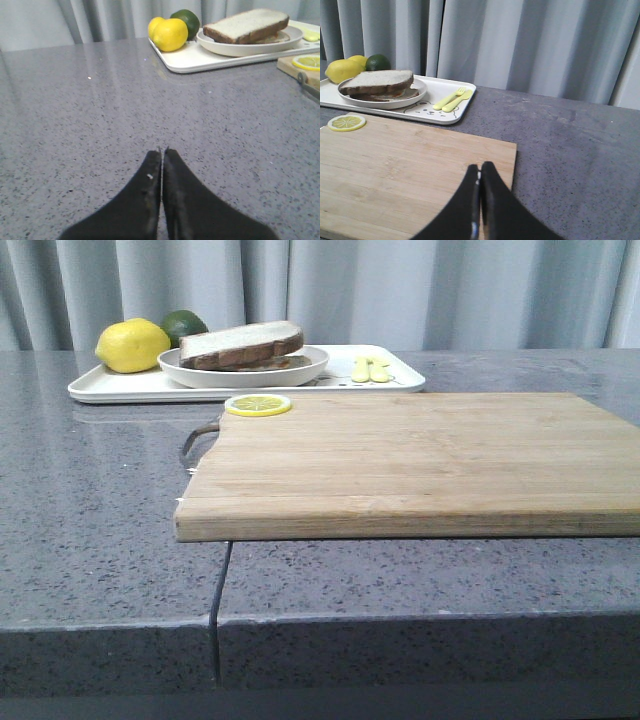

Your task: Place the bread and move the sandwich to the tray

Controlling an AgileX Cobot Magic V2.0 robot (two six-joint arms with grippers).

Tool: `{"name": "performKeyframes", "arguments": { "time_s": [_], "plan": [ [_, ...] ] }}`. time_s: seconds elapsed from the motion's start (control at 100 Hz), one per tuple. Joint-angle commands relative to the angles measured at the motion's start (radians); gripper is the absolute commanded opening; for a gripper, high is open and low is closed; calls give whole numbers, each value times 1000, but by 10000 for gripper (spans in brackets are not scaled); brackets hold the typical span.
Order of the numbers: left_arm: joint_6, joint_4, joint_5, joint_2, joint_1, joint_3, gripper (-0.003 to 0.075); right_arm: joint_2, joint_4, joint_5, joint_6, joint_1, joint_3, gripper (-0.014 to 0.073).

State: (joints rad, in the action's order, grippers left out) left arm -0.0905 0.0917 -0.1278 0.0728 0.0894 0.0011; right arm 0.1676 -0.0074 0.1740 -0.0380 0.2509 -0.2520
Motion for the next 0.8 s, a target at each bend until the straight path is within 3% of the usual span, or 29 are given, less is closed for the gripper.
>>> {"name": "performKeyframes", "arguments": {
  "time_s": [0.0,0.18,0.79],
  "plan": [
    [-17,6,53,-33,-29,16,-19,7,-10,-77,1,-6,-29,-117],
    [-17,-1,15,-114,-52,16,-19,7,-10,-77,1,-6,-29,-117],
    [-17,-1,18,-111,-50,16,-19,7,-10,-77,1,-6,-29,-117]
  ]
}}
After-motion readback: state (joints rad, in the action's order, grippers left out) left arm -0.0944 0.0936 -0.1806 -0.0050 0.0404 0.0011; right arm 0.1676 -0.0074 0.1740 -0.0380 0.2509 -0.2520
